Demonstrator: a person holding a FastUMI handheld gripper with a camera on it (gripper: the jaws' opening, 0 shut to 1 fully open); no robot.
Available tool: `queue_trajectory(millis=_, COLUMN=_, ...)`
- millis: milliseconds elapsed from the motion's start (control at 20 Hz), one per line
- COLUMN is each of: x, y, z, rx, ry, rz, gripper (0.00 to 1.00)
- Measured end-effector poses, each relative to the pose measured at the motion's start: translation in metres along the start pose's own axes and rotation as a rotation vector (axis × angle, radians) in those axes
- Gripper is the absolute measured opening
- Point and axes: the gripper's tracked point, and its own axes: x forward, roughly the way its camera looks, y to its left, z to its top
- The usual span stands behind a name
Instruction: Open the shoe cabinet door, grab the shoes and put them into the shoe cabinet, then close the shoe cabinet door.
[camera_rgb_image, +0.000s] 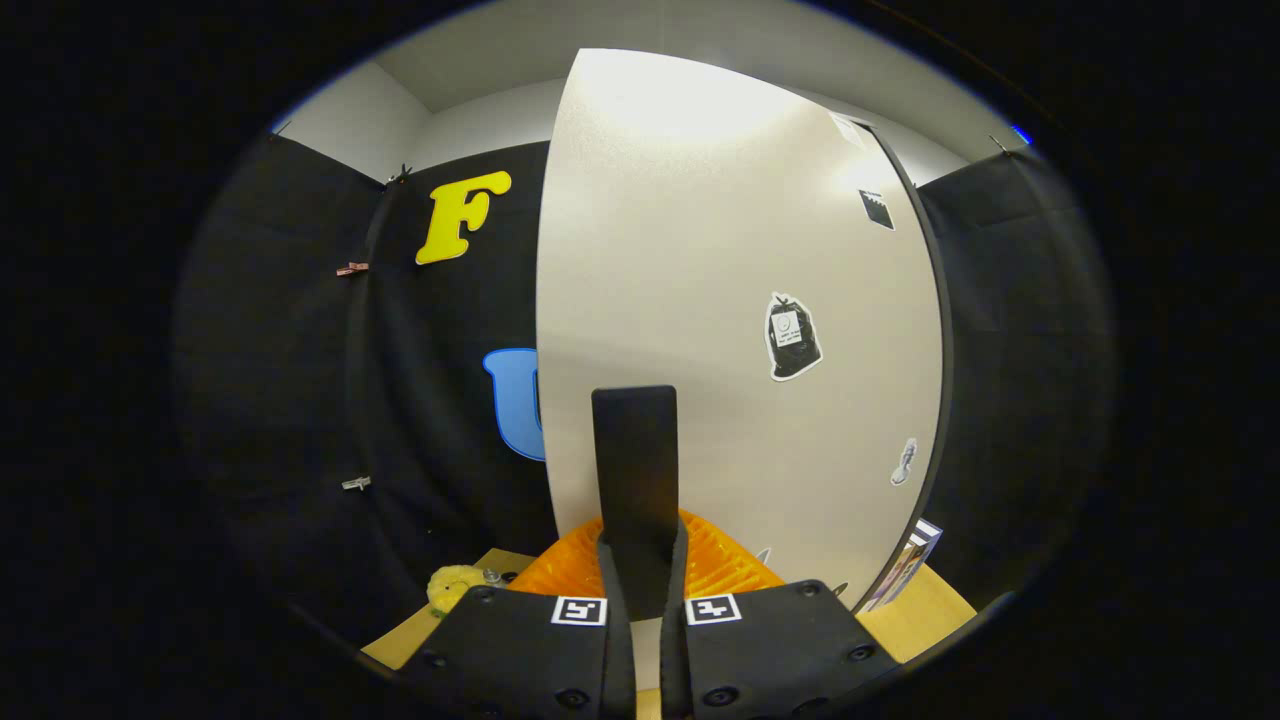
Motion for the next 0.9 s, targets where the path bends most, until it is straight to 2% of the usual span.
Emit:
queue_trajectory(millis=500, x=-0.069, y=-0.046, z=-0.002, rx=-0.007, ry=0.004, rz=0.040, gripper=0.14)
queue_trajectory(millis=900, x=-0.114, y=-0.096, z=-0.004, rx=0.004, ry=0.011, rz=0.004, gripper=0.13)
